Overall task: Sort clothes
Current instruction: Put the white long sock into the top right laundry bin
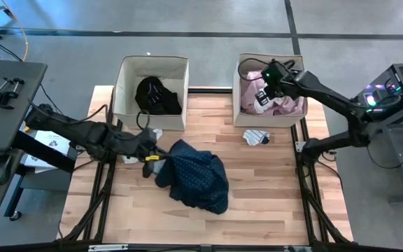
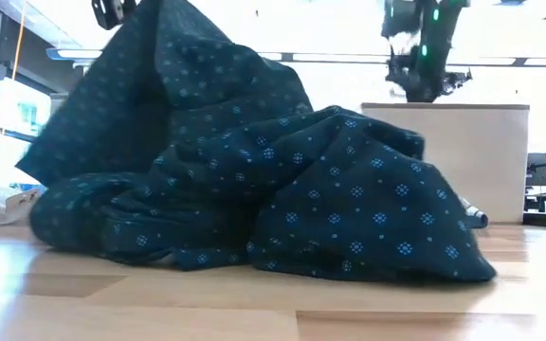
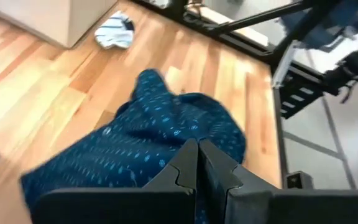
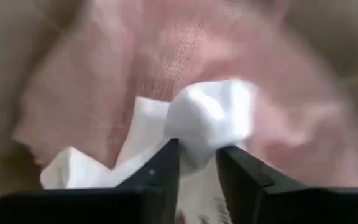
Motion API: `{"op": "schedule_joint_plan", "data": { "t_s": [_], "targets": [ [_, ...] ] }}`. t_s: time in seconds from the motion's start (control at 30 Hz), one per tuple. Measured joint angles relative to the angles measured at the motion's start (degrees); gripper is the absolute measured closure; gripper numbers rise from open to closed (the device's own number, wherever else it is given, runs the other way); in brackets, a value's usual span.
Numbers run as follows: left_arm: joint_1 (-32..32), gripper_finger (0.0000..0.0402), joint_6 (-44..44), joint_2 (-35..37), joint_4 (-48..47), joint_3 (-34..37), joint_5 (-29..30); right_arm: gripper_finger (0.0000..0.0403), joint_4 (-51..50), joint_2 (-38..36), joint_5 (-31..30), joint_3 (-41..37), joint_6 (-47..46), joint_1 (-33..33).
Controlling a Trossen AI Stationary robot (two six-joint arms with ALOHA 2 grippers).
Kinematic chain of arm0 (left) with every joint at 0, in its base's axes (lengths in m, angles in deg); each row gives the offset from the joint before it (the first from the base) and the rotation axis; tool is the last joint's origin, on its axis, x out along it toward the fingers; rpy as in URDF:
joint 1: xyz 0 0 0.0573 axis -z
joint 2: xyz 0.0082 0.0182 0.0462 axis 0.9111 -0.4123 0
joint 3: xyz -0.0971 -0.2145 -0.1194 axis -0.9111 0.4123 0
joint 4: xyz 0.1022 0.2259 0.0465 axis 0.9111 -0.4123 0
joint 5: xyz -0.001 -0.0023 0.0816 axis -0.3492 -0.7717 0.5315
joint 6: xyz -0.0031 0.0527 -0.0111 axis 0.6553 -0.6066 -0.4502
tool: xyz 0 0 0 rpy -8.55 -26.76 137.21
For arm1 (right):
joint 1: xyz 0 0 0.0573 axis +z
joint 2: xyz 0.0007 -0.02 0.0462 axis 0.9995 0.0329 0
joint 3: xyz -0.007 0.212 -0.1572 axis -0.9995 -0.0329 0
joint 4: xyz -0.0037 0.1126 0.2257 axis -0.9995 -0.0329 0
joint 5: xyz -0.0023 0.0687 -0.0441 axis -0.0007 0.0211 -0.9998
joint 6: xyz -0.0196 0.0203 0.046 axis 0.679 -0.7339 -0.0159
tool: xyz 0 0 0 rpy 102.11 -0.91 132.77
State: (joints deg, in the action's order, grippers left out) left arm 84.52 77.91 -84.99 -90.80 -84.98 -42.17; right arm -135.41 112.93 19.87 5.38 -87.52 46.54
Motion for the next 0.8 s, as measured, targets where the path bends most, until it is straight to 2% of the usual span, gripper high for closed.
{"op": "schedule_joint_plan", "data": {
  "t_s": [0.17, 0.27, 0.37, 0.5, 0.57, 0.8],
  "targets": [
    [0.38, 0.0389, 4.80, 0.69, -0.07, 0.00, -0.12, 0.0257, 9.05, 3.11, 7.76, -10.29, -0.78, -6.28],
    [0.38, 0.0360, 9.22, 0.40, -0.70, -0.04, -0.18, 0.0246, 12.04, 5.55, 11.04, -15.10, -2.61, -7.94],
    [0.08, 0.0321, 13.84, 0.36, -2.42, -0.04, -1.29, 0.0238, 11.31, 7.07, 13.93, -16.11, -1.70, -9.04],
    [-1.58, 0.0273, 17.17, 2.05, -5.57, -0.14, -3.28, 0.0228, 6.78, 6.10, 15.03, -12.42, 0.72, -9.20],
    [-2.47, 0.0261, 20.81, 3.05, -9.75, -1.01, -3.33, 0.0225, 5.04, 4.60, 17.73, -9.18, 2.63, -9.20],
    [-2.86, 0.0268, 36.35, 2.24, -36.13, -1.86, -3.10, 0.0224, 1.43, -1.58, 27.81, 2.39, 1.47, -7.76]
  ]
}}
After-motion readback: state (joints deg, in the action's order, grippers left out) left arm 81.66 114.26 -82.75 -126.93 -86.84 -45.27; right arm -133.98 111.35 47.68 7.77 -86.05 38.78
